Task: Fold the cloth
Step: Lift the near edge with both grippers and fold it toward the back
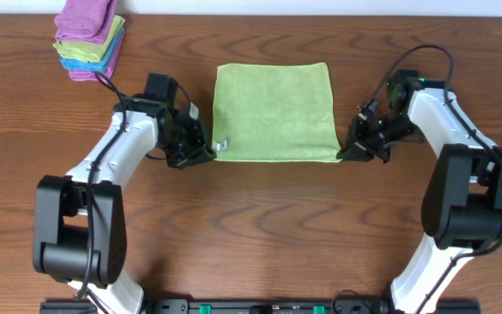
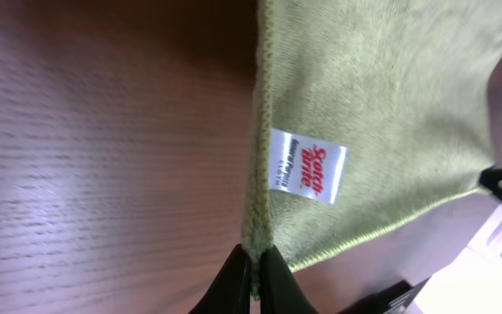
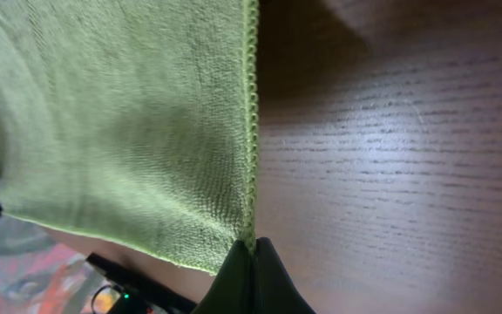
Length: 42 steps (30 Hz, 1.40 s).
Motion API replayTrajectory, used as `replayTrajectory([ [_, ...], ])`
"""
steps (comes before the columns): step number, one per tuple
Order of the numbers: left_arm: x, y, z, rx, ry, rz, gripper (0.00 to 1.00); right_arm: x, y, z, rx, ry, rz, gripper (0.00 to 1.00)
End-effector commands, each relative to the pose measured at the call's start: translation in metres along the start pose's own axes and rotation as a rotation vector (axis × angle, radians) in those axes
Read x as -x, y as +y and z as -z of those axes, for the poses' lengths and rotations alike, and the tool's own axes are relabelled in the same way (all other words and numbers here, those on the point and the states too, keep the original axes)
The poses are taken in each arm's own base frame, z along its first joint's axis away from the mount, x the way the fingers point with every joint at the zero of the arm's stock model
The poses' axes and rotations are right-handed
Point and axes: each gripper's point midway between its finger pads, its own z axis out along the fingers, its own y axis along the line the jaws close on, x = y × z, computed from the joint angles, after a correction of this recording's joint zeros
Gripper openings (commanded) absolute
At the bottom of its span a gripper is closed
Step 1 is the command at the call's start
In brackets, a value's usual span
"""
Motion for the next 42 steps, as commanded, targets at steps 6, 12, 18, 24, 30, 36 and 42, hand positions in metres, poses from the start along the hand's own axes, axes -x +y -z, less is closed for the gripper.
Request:
replayTrajectory([
  [6, 0.008, -0.017, 0.005, 0.029, -0.099, -0.047, 0.06, 0.006, 0.013, -0.005, -0.011, -0.039, 0.072, 0.02],
  [12, 0.056, -0.025, 0.019, -0.01, -0.287, -0.114, 0.06, 0.041, 0.038, 0.0, 0.038, -0.182, 0.086, 0.02],
  [18, 0.095, -0.028, 0.014, -0.064, -0.391, -0.107, 0.06, 0.084, 0.079, 0.026, 0.121, -0.368, 0.152, 0.02],
  [24, 0.141, -0.034, 0.018, -0.122, -0.449, -0.109, 0.06, 0.126, 0.114, 0.067, 0.179, -0.575, 0.205, 0.02],
  [30, 0.191, -0.057, 0.018, -0.154, -0.482, -0.165, 0.06, 0.158, 0.124, 0.069, 0.203, -0.642, 0.212, 0.02],
  [36, 0.231, -0.072, 0.018, -0.17, -0.52, -0.2, 0.06, 0.192, 0.132, 0.063, 0.244, -0.682, 0.19, 0.02],
  [42, 0.265, -0.086, 0.022, -0.207, -0.565, -0.241, 0.06, 0.227, 0.147, 0.067, 0.278, -0.743, 0.23, 0.02],
])
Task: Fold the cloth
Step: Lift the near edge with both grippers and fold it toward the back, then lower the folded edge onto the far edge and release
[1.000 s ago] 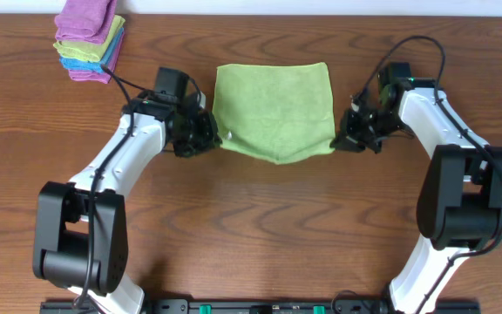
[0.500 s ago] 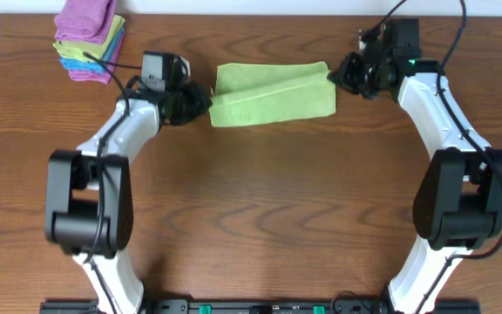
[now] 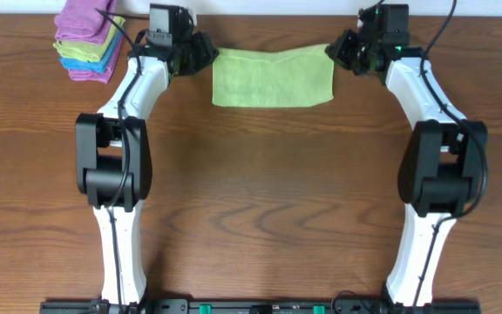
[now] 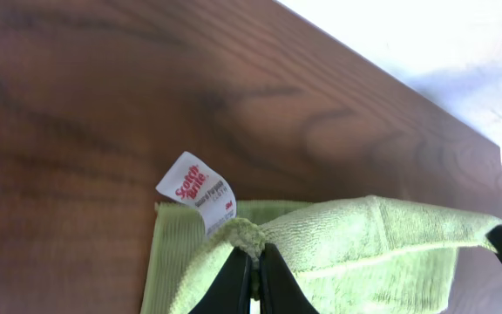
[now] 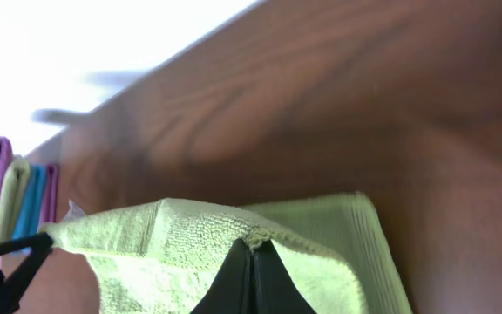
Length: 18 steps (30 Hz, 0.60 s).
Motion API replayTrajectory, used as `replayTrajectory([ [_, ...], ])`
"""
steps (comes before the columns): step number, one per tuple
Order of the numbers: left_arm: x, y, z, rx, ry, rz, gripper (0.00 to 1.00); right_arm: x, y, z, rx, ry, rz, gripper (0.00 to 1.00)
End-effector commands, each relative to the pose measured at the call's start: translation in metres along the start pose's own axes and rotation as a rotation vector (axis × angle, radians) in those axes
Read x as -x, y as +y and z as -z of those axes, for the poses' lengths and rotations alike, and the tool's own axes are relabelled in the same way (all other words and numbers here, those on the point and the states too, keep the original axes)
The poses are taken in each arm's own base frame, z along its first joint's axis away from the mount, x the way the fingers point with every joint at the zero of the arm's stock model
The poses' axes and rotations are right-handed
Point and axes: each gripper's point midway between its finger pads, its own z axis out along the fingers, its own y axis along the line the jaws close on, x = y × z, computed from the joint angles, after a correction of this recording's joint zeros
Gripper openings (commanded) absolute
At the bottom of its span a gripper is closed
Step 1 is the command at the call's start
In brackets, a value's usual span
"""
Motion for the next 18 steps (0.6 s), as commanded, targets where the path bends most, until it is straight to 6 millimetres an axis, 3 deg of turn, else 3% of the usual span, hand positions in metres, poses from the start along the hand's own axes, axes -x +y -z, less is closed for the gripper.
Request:
replayTrajectory([
  [1, 0.019, -0.007, 0.003, -0.029, -0.032, -0.039, 0.05, 0.02, 0.013, -0.004, 0.026, -0.05, 0.014, 0.02],
  [8, 0.022, -0.023, 0.008, -0.088, -0.017, -0.105, 0.06, 0.028, 0.02, 0.0, 0.034, -0.066, 0.024, 0.02],
  [18, -0.021, 0.004, 0.011, 0.011, 0.153, -0.025, 0.05, -0.028, -0.009, 0.002, -0.093, 0.146, -0.077, 0.02],
])
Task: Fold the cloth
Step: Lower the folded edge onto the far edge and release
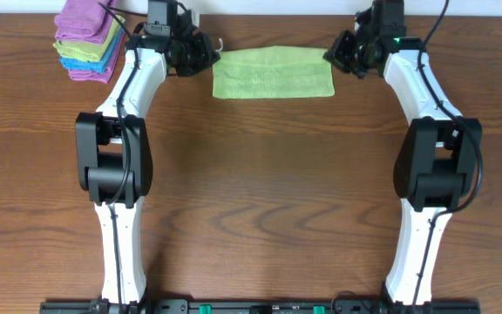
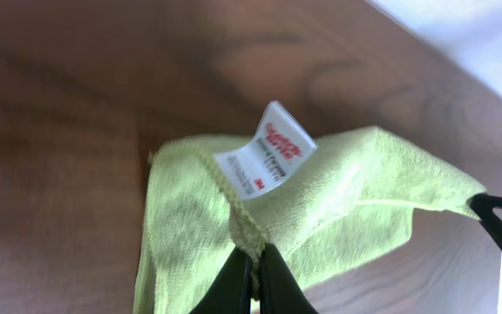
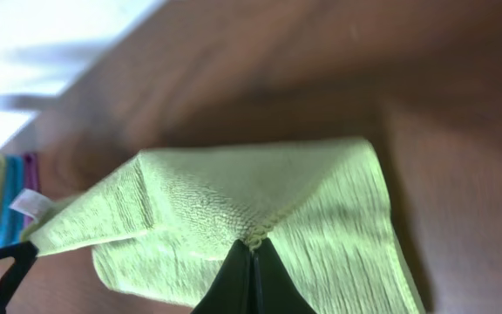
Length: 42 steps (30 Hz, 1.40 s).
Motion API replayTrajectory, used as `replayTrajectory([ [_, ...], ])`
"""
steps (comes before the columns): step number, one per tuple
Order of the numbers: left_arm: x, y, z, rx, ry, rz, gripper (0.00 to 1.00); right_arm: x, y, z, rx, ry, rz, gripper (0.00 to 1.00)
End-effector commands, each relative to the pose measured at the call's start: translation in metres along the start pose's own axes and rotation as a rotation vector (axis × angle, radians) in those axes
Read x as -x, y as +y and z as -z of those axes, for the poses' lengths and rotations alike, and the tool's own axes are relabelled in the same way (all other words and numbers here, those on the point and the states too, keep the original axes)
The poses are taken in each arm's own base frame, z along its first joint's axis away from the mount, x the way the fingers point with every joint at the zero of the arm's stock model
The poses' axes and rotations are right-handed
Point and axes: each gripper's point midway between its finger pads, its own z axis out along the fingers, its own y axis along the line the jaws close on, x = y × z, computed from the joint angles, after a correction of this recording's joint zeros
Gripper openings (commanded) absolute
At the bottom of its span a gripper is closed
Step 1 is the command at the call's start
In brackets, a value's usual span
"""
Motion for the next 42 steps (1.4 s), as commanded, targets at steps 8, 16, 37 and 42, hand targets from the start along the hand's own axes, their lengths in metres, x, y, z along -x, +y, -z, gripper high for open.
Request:
replayTrajectory([
  [8, -0.029, 0.016, 0.005, 0.054, 0.12, 0.03, 0.06, -0.023, -0.018, 0.01, -0.07, 0.103, -0.041, 0.02],
  [16, -0.04, 0.027, 0.007, 0.115, 0.156, 0.055, 0.06, -0.027, -0.042, 0.019, -0.141, 0.13, -0.069, 0.02],
  [37, -0.002, -0.01, 0.02, 0.258, -0.006, -0.341, 0.06, 0.014, 0.023, 0.02, -0.119, -0.063, 0.263, 0.02],
  [42, -0.005, -0.008, 0.002, 0.407, -0.065, -0.401, 0.06, 0.007, 0.024, 0.001, -0.317, -0.122, 0.438, 0.02],
])
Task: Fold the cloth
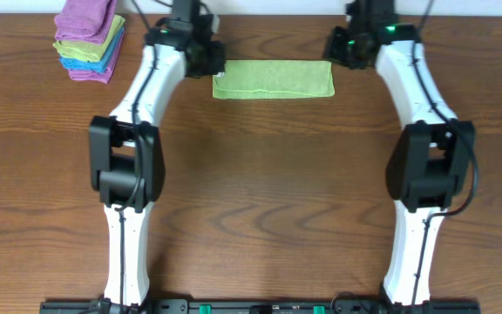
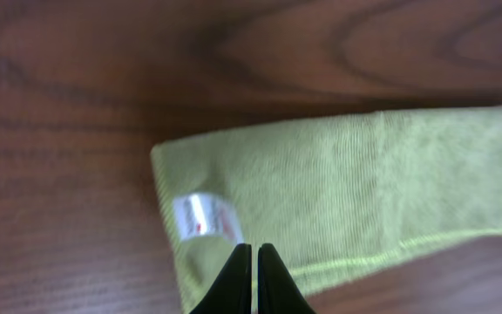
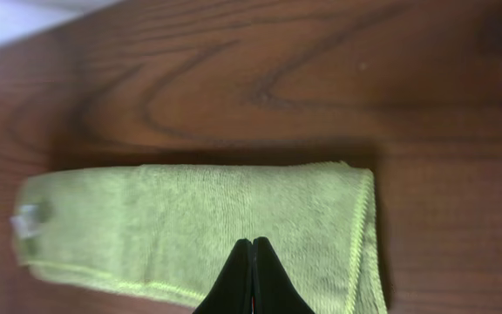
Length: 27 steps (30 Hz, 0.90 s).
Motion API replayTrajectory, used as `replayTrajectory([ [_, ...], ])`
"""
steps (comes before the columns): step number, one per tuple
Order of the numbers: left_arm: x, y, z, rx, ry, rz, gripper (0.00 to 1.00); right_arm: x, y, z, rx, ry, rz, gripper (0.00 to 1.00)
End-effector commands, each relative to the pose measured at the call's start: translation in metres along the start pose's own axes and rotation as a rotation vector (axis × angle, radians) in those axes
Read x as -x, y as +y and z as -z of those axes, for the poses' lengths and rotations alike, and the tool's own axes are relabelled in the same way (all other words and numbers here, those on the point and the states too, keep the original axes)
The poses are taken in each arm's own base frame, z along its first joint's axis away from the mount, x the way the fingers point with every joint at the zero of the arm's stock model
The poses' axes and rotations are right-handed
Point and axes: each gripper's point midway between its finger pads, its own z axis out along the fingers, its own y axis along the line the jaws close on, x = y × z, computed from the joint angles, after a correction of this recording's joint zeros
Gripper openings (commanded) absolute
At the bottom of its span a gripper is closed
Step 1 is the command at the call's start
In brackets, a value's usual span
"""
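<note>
The light green cloth (image 1: 273, 78) lies flat at the far middle of the table as a narrow strip, folded in half. Its white label (image 2: 203, 218) faces up at the left end. My left gripper (image 1: 211, 56) hovers by the strip's far left corner, and in its wrist view the gripper (image 2: 254, 249) is shut with nothing in it above the cloth (image 2: 364, 183). My right gripper (image 1: 340, 49) hovers by the far right corner, and its wrist view shows it (image 3: 252, 242) shut and empty over the cloth (image 3: 190, 214).
A stack of folded purple, green and blue cloths (image 1: 90, 39) sits at the far left corner. The table's far edge (image 1: 268, 15) runs just behind the green strip. Bare wood (image 1: 268, 192) lies in front of it.
Both grippers held the cloth's raised corners over the far edge. Now the cloth lies flat, both grippers are off it and shut, and the label faces up.
The cloth lay spread out, with each gripper shut on a near corner. Then both corners were up over the far half, then lower over the far edge. Now the cloth lies as a half-width strip, let go.
</note>
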Motion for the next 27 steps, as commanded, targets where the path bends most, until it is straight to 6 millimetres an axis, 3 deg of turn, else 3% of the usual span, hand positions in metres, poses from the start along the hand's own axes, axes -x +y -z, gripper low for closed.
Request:
replayTrajectory([
  [1, 0.007, 0.007, 0.004, 0.147, -0.052, -0.065, 0.06, 0.003, -0.004, -0.007, -0.209, -0.065, 0.155, 0.02],
  [8, 0.006, 0.013, -0.025, 0.187, -0.077, -0.068, 0.06, -0.007, -0.016, -0.034, -0.356, -0.077, 0.214, 0.02],
  [12, -0.006, 0.019, -0.042, 0.19, -0.047, -0.032, 0.06, -0.018, -0.036, -0.045, -0.383, -0.039, 0.147, 0.02],
  [19, -0.026, 0.024, -0.065, 0.185, 0.004, 0.027, 0.06, -0.028, -0.044, -0.059, -0.377, -0.003, 0.14, 0.01],
  [27, -0.041, 0.025, -0.068, 0.185, 0.063, 0.038, 0.06, -0.055, -0.05, -0.083, -0.344, 0.086, 0.133, 0.02],
])
